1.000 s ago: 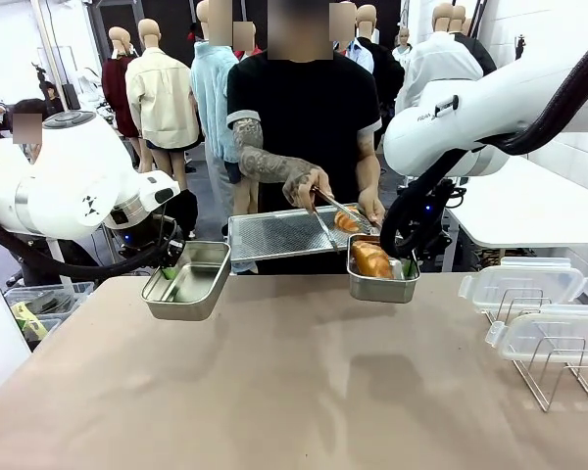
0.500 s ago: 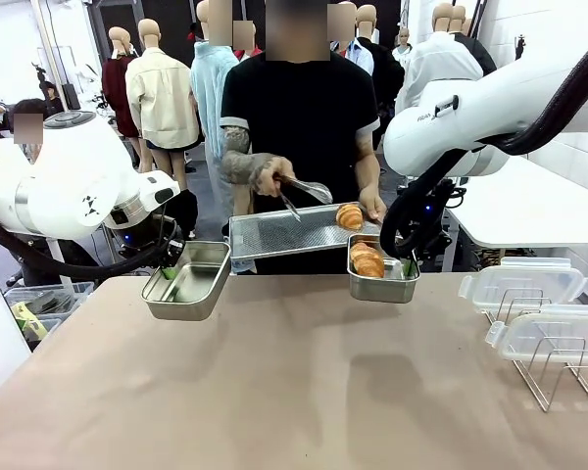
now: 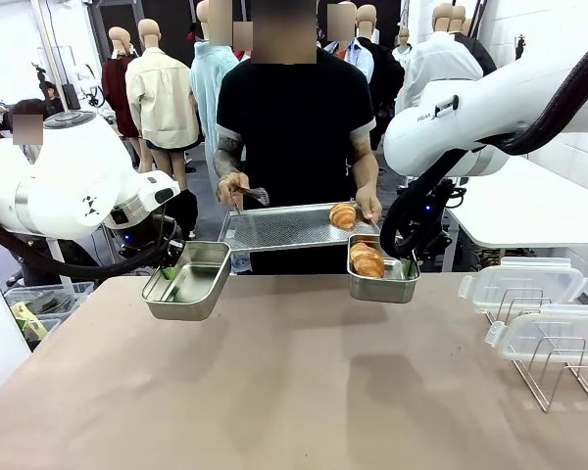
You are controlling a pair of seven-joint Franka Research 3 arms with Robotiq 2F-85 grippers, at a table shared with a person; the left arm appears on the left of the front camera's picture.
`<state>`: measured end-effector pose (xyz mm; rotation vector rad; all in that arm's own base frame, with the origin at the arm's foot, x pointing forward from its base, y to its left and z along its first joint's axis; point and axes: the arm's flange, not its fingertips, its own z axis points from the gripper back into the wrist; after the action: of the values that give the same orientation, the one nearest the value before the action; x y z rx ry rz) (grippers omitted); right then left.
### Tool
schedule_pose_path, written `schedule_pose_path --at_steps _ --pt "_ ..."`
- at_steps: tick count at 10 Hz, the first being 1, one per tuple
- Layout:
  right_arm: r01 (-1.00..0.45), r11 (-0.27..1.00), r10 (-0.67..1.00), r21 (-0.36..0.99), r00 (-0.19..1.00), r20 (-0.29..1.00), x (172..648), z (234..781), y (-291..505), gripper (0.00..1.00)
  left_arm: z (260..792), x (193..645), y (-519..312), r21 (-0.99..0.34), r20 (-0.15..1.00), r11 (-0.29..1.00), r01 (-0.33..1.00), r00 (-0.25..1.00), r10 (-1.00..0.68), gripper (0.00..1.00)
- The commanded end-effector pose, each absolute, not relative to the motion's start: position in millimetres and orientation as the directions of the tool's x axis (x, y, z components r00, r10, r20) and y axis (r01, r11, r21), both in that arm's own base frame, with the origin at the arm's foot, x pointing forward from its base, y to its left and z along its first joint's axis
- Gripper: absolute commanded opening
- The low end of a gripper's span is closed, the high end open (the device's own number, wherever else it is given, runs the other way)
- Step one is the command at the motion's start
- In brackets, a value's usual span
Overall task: Place the bread in airtight containers.
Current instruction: Once an object is inside an Airtight Container , place the container in the center of the table.
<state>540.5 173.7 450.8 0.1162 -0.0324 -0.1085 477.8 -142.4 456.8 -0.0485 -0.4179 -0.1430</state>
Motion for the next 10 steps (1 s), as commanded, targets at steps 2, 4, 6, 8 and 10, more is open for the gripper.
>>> schedule_pose_path --at_steps 2,4,6,8,10 --pt "0.1 0.987 -0.107 0.129 0.993 0.044 537.3 451.9 173.2 0.0 459.1 478.9 -139.9 -0.02 0.419 0.988 0.155 0.898 -0.132 0.0" --pt "0.1 0.987 -0.107 0.129 0.993 0.044 537.3 451.9 173.2 0.0 459.1 478.9 -139.9 -0.02 0.419 0.988 0.155 0.898 -0.132 0.0" --pt "0.1 0.987 -0.107 0.129 0.993 0.044 537.3 451.9 173.2 0.0 459.1 478.9 -139.9 -0.02 0.419 0.988 0.155 0.898 -0.132 0.0" --pt "0.1 0.987 -0.107 0.129 0.993 0.044 537.3 451.9 173.2 0.0 459.1 478.9 -139.9 -0.02 0.419 0.988 0.155 0.898 -0.132 0.0" --pt "0.1 0.987 -0.107 0.129 0.993 0.044 537.3 451.9 173.2 0.0 459.1 478.9 -139.9 -0.02 0.419 0.988 0.155 0.898 -0.132 0.0"
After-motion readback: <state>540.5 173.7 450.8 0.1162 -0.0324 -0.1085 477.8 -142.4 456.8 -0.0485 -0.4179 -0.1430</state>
